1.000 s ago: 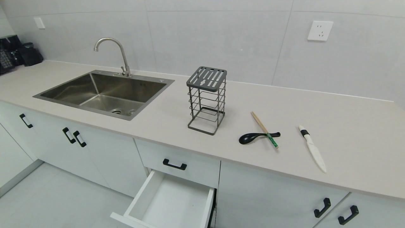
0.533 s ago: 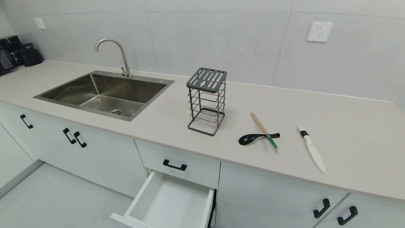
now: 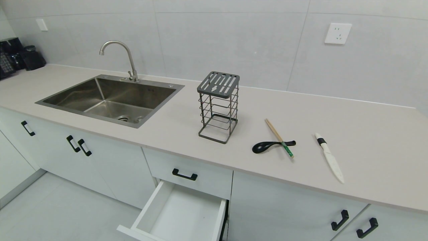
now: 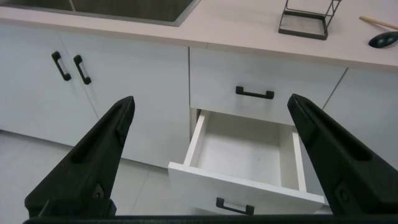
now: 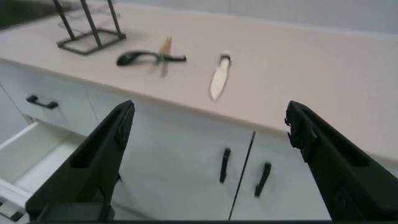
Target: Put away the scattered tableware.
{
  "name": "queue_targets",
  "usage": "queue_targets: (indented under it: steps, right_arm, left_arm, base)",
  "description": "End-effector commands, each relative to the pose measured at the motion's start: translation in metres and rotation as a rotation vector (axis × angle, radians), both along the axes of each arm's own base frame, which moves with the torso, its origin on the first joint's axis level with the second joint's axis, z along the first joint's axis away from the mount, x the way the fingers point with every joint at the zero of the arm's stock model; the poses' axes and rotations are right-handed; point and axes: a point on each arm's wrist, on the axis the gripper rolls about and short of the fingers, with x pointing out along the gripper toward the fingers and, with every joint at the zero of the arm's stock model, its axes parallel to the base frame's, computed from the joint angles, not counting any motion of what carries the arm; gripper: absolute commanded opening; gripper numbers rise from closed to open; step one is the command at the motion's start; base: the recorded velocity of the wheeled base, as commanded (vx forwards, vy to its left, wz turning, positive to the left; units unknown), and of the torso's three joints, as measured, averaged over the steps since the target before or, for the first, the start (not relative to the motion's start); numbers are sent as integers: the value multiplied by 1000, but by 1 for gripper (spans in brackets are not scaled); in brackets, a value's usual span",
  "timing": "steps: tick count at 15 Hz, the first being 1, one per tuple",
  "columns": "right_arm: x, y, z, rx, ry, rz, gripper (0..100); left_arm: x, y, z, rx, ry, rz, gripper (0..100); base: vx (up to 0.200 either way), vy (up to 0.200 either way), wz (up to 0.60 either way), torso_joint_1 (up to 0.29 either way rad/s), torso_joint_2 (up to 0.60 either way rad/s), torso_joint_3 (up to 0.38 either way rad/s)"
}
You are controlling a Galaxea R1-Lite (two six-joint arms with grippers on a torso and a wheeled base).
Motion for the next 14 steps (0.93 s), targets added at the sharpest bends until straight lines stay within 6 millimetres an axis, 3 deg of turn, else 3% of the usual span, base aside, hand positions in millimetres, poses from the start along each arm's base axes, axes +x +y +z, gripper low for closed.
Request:
queue_targets:
  steps: [1, 4, 6, 7, 8, 9, 14]
  right_arm:
    - [-2, 0, 11, -8, -107, 11, 100]
    - [-9, 3, 30, -22, -193, 125, 100]
    - [-9, 3, 80, -29, -104, 240, 100]
    - [-4, 4, 103, -26, -31, 296, 100]
    - [-2, 4, 105, -25, -16, 307, 100]
    - [27, 6, 125, -22, 138, 369, 100]
    - [100, 21, 98, -23, 565, 443, 100]
  left_arm:
    - [0, 0, 0, -1, 2, 0, 100]
    - [0, 0, 0, -1, 0, 0, 100]
    - [0, 0, 0, -1, 2, 0, 100]
    - [0, 0, 0, -1, 2, 0, 100]
    - [0, 0, 0, -1, 0, 0, 100]
    - [0, 0, 0, -1, 2, 0, 100]
    - [0, 0, 0, -1, 2, 0, 100]
  base:
    - [0, 0, 0, 0, 0, 0]
    - [0, 0, 0, 0, 0, 0]
    - [0, 0, 0, 0, 0, 0]
    - [0, 0, 0, 0, 0, 0]
    - [0, 0, 0, 0, 0, 0]
    - [0, 0, 0, 0, 0, 0]
    - [0, 0, 0, 0, 0, 0]
